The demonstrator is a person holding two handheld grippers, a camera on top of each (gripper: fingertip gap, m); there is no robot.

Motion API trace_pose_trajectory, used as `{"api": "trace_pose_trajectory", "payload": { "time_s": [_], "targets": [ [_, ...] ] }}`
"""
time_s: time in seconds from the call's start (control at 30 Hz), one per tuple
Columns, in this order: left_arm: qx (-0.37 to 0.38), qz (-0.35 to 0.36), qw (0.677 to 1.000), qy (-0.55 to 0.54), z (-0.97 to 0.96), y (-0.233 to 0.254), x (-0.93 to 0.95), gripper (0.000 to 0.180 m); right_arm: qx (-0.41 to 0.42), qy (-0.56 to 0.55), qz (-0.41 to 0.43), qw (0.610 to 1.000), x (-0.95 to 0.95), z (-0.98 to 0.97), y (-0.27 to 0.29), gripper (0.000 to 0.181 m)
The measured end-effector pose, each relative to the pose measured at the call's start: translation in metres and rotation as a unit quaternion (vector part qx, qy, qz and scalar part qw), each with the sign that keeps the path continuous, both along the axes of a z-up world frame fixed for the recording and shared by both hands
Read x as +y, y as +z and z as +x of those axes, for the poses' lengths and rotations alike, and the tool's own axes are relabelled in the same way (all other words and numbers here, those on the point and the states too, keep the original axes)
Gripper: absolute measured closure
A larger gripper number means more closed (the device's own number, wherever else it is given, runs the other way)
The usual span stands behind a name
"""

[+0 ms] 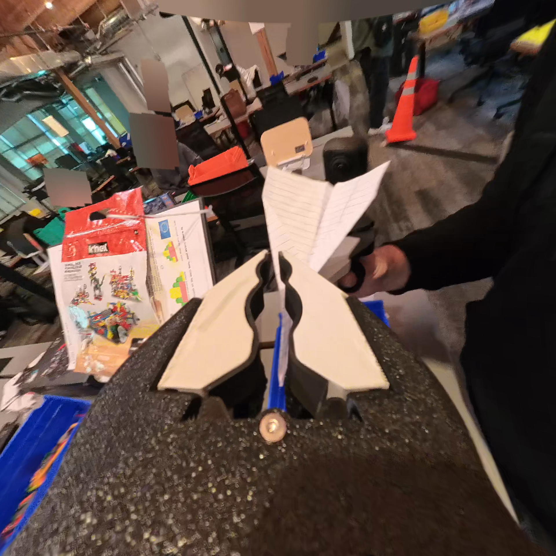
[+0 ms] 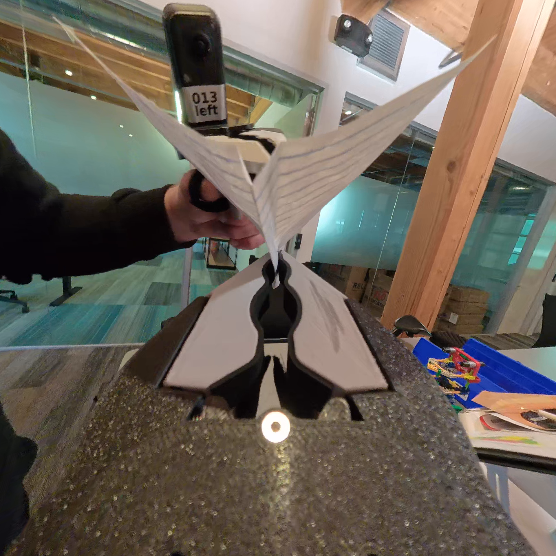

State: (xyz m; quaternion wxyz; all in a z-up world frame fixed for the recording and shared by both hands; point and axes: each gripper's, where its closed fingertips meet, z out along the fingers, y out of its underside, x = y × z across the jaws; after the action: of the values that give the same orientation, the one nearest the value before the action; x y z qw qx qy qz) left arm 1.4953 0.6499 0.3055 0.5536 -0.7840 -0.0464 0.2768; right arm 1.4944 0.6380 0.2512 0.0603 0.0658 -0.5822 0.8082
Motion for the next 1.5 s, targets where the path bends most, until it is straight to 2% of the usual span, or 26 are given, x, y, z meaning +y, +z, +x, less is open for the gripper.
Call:
{"api": "trace_pose_trajectory", "payload": {
  "time_s": [0.13,0.23,0.43,0.57,0.67,0.9,1.07,1.1,1.23,1.43,1.5],
  "targets": [
    [0.001,-0.088,0.996,-0.006,-0.003,-0.029,0.020,0.177,0.002,0.010,0.000,1.000,0.006,0.006,0.004,0.181],
    [-0.012,-0.078,0.997,-0.023,-0.001,-0.028,0.028,0.174,0.001,0.012,0.004,1.000,0.012,0.008,0.006,0.181],
    [-0.055,-0.092,0.993,-0.041,0.004,-0.043,0.038,0.154,-0.021,0.026,0.025,0.999,0.021,0.007,0.005,0.181],
    [-0.058,-0.091,0.993,-0.052,0.008,-0.043,0.043,0.154,-0.034,0.031,0.037,0.998,0.024,0.006,0.007,0.181],
    [-0.059,-0.090,0.993,-0.043,0.008,-0.043,0.043,0.161,-0.010,0.016,0.062,0.998,0.024,0.009,0.002,0.181],
    [-0.071,-0.022,0.997,-0.014,0.003,-0.042,0.036,0.178,0.015,0.019,0.121,0.992,0.019,0.009,-0.005,0.181],
    [-0.098,0.031,0.995,0.002,0.004,-0.046,0.027,0.180,0.003,0.051,0.142,0.989,0.014,0.015,-0.012,0.175],
    [-0.101,0.050,0.994,0.012,0.003,-0.043,0.023,0.180,0.000,0.056,0.136,0.989,0.014,0.015,-0.010,0.170],
    [-0.164,0.092,0.982,0.011,0.008,-0.042,0.009,0.180,-0.029,0.081,0.102,0.991,0.011,0.019,-0.003,0.179],
    [-0.221,0.137,0.966,-0.006,0.017,-0.035,-0.016,0.180,-0.084,0.128,0.084,0.985,-0.013,0.030,0.005,0.181],
    [-0.241,0.149,0.959,-0.007,0.017,-0.032,-0.022,0.173,-0.107,0.147,0.065,0.981,-0.022,0.034,0.009,0.181]
  ]
}}
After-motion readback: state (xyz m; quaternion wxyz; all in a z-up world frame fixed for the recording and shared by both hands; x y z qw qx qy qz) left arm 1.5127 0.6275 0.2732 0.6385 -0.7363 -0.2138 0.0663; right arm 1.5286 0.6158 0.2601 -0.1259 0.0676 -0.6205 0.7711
